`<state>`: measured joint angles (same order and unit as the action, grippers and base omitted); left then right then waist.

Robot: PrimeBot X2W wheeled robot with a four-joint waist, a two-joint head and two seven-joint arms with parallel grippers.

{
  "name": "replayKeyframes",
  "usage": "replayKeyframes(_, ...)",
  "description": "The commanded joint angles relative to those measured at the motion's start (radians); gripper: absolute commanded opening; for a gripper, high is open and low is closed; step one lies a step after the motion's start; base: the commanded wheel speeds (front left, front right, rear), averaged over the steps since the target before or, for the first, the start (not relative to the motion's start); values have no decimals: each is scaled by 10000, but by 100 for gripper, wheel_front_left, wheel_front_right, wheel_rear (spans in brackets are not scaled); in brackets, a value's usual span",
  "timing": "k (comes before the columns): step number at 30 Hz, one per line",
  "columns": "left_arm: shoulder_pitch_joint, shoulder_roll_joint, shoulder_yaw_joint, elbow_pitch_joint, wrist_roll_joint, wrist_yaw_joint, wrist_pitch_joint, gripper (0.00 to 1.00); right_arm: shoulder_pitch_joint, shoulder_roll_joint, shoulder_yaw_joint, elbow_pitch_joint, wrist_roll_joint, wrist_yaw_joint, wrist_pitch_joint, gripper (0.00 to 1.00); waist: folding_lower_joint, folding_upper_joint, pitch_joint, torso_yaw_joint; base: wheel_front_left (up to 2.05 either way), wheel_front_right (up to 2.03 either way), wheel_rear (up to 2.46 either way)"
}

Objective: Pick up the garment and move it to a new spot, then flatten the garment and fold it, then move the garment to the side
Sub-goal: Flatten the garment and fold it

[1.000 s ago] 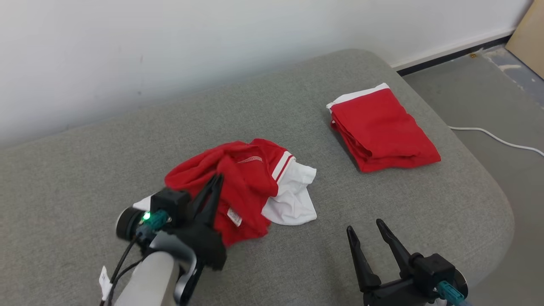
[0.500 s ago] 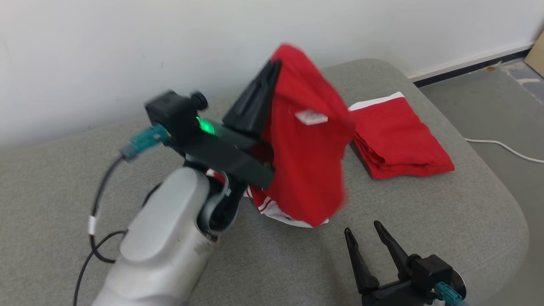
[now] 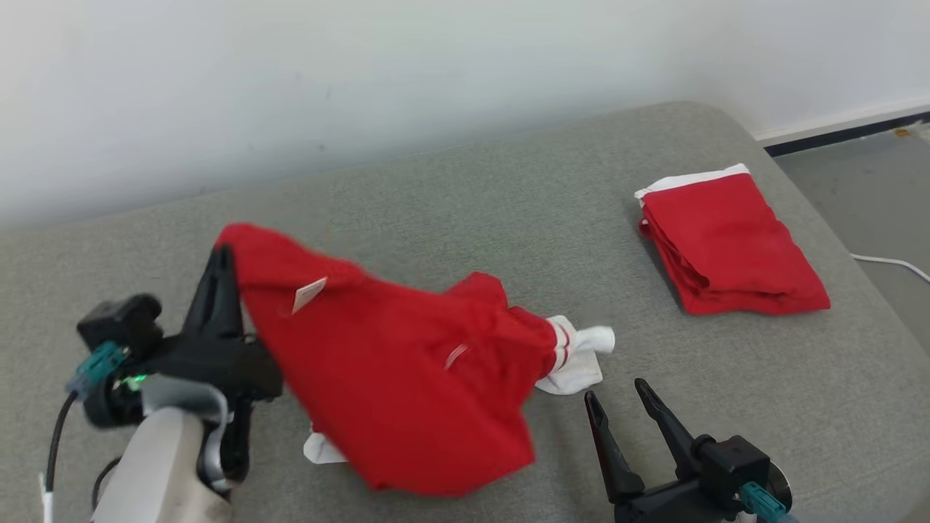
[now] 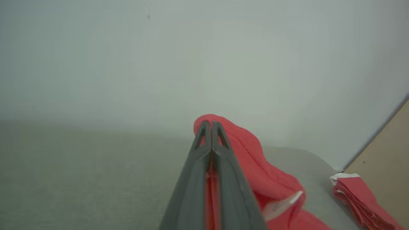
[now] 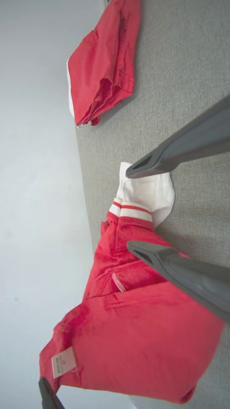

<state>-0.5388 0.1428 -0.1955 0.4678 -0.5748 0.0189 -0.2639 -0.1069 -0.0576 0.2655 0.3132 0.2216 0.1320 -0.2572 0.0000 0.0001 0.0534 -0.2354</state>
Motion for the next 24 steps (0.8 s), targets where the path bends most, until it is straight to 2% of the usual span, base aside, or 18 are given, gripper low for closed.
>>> replayKeyframes(1, 275, 164, 313, 369, 285, 155, -1, 100, -15, 11, -4, -1, 26, -29, -64, 100, 0, -1, 70, 211, 0, 0, 0)
replayKeyframes(6, 800, 416, 913, 1201, 762, 272, -1, 100, -75, 20, 34, 19, -12, -29, -60, 100, 0, -1, 101, 396, 0, 0, 0)
replayKeyframes(10, 1104, 464, 719, 1352, 1408, 37, -2, 100, -31, 12, -38, 21, -50, -29, -62, 100, 0, -1, 43, 562, 0, 0, 0)
replayKeyframes(14, 1216, 300, -145, 1374, 1911, -522, 173, 100, 95, -16, -117, 45, -76, -29, -41, 100, 0, -1, -73, 723, 0, 0, 0)
replayKeyframes(17, 1336, 141, -919, 1218, 2167, -902, 698, 100, 152, -6, -107, 43, -95, -29, -16, 100, 0, -1, -161, 768, 0, 0, 0)
replayKeyframes(18, 1336, 141, -919, 1218, 2167, -902, 698, 100, 152, -6, -107, 43, -95, -29, -16, 100, 0, -1, -161, 768, 0, 0, 0)
replayKeyframes(24, 1705, -133, -2460, 645, 2502, -1331, 1885, 100, 151, 11, 36, 50, 5, -29, 24, 100, 0, -1, -293, 633, 0, 0, 0)
